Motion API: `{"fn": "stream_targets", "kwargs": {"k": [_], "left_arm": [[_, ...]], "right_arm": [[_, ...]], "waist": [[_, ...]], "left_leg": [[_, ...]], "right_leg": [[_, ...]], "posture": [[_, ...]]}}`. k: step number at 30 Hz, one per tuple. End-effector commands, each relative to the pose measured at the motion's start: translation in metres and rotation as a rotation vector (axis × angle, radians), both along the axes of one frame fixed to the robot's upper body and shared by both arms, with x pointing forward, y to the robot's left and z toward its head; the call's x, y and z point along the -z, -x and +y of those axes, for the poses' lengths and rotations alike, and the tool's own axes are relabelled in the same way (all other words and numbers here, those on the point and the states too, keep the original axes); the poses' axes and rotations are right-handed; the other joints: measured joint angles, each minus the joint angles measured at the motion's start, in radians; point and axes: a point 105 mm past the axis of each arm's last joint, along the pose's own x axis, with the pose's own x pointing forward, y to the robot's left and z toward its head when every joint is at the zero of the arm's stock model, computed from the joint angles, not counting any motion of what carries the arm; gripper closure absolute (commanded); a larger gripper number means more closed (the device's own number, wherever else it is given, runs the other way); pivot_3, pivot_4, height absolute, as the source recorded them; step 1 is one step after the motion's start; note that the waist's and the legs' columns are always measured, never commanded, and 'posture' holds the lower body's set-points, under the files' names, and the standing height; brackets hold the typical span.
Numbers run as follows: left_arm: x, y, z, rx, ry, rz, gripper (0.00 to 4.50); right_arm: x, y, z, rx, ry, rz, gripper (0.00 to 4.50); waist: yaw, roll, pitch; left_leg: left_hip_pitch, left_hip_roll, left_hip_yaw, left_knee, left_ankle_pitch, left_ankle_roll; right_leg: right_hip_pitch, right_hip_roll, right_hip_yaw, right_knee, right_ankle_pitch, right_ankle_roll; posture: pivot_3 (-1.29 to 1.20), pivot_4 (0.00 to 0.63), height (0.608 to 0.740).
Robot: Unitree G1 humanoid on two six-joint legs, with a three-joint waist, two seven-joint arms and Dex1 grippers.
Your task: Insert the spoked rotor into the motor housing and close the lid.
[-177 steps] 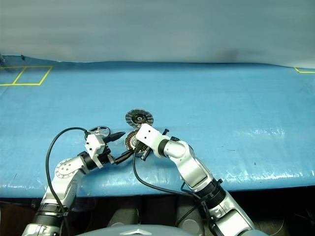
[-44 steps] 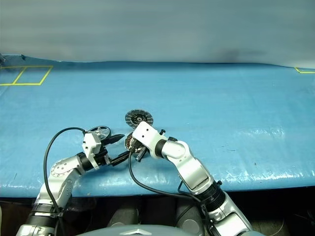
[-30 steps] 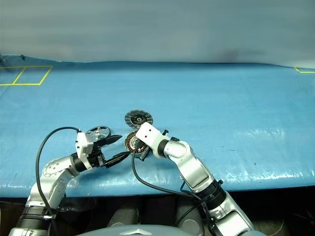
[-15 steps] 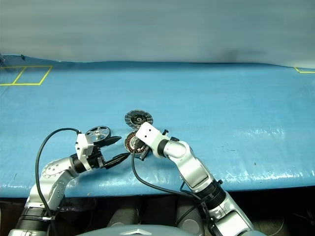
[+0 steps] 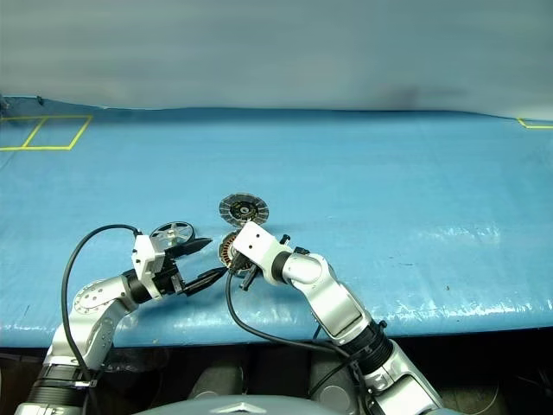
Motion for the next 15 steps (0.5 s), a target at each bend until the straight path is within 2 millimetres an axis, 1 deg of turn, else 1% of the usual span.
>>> {"fn": "stream_targets", "kwargs": {"k": [1,4,10,15], "left_arm": [[-0.009,-0.001,-0.001,-0.001,-0.003,-0.048,0.03],[-0.008,-0.002,-0.001,-0.004,-0.005,-0.049,0.03],[-0.008,-0.002,-0.001,-0.009,-0.012,-0.053,0.03],[-0.008,-0.002,0.000,-0.012,-0.016,-0.053,0.03]], "right_arm": [[-0.010,0.002,0.004,-0.006,-0.039,-0.019,4.50],[-0.004,0.002,0.003,0.005,-0.032,-0.004,4.50],[-0.001,0.000,0.002,0.017,-0.028,0.001,4.50],[0.008,-0.004,-0.003,0.038,-0.007,0.016,4.50]], "waist": [[0.000,0.000,0.000],[0.000,0.000,0.000],[0.000,0.000,0.000],[0.000,0.000,0.000]], "left_leg": [[0.000,0.000,0.000,0.000,0.000,0.000],[0.000,0.000,0.000,0.000,0.000,0.000],[0.000,0.000,0.000,0.000,0.000,0.000],[0.000,0.000,0.000,0.000,0.000,0.000]], "right_leg": [[0.000,0.000,0.000,0.000,0.000,0.000],[0.000,0.000,0.000,0.000,0.000,0.000],[0.000,0.000,0.000,0.000,0.000,0.000],[0.000,0.000,0.000,0.000,0.000,0.000]], "posture": [[0.00,0.150,0.740],[0.00,0.150,0.740],[0.00,0.150,0.740],[0.00,0.150,0.740]]}}
